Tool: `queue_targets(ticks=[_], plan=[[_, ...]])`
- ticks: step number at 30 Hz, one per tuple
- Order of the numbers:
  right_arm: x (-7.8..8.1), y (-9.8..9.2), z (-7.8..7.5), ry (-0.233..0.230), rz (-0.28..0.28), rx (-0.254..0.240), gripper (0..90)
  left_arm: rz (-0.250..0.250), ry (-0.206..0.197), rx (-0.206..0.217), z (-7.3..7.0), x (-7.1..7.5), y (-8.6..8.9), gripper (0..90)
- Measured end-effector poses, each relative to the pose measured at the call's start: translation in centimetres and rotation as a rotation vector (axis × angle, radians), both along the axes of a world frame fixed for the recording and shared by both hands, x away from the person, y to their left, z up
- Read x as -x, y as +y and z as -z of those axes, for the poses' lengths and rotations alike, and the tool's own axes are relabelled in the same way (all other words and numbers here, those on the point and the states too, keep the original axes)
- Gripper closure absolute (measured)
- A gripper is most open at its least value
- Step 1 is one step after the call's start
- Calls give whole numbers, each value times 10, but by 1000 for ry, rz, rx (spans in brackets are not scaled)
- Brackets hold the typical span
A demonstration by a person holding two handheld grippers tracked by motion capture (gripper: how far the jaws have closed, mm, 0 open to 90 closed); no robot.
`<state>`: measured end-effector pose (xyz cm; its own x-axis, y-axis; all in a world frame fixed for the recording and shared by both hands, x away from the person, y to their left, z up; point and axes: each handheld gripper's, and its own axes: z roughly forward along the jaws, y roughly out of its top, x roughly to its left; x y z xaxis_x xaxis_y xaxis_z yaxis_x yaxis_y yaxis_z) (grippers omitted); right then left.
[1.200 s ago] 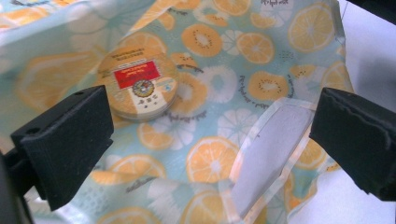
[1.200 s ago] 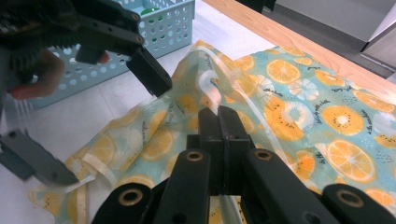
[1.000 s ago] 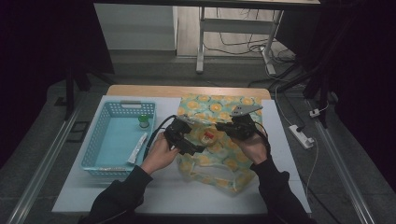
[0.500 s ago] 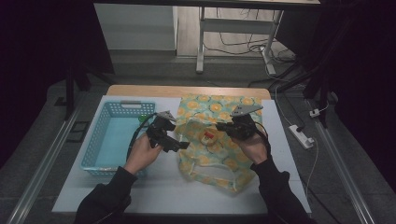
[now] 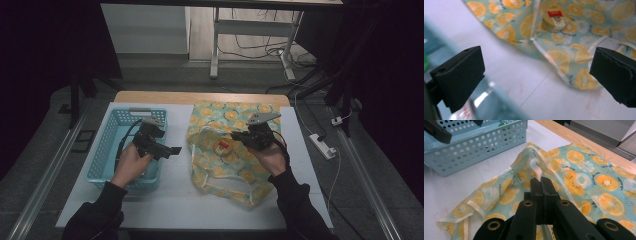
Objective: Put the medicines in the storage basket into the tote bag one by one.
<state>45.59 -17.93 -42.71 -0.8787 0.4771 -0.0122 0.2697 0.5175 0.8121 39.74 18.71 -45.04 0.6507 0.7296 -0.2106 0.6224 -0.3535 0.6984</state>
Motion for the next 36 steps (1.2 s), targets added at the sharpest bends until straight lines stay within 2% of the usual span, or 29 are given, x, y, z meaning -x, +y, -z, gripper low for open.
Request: queue_targets(ticks=[5, 12, 16, 20, 25, 30, 36], plan=[[0, 1, 1, -2, -1, 3, 900, -51, 1, -5, 0, 5, 23, 0], [0, 2, 1, 0, -3, 7, 900, -116, 15, -31, 8, 8, 46, 0], [0, 2, 2, 2, -5, 8, 900, -141, 19, -67, 15, 7, 54, 1], [0, 2, 3, 3, -5, 10, 900, -164, 42, -105, 25, 3, 60, 1], [0, 3, 3, 3, -8, 12, 900, -171, 90, -136, 39, -3, 66, 0], [-1, 2, 3, 5, -8, 12, 900, -157, 133, -179, 48, -7, 62, 0], [0, 3, 3, 2, -10, 14, 900, -137, 180, -255, 55, -11, 54, 8]])
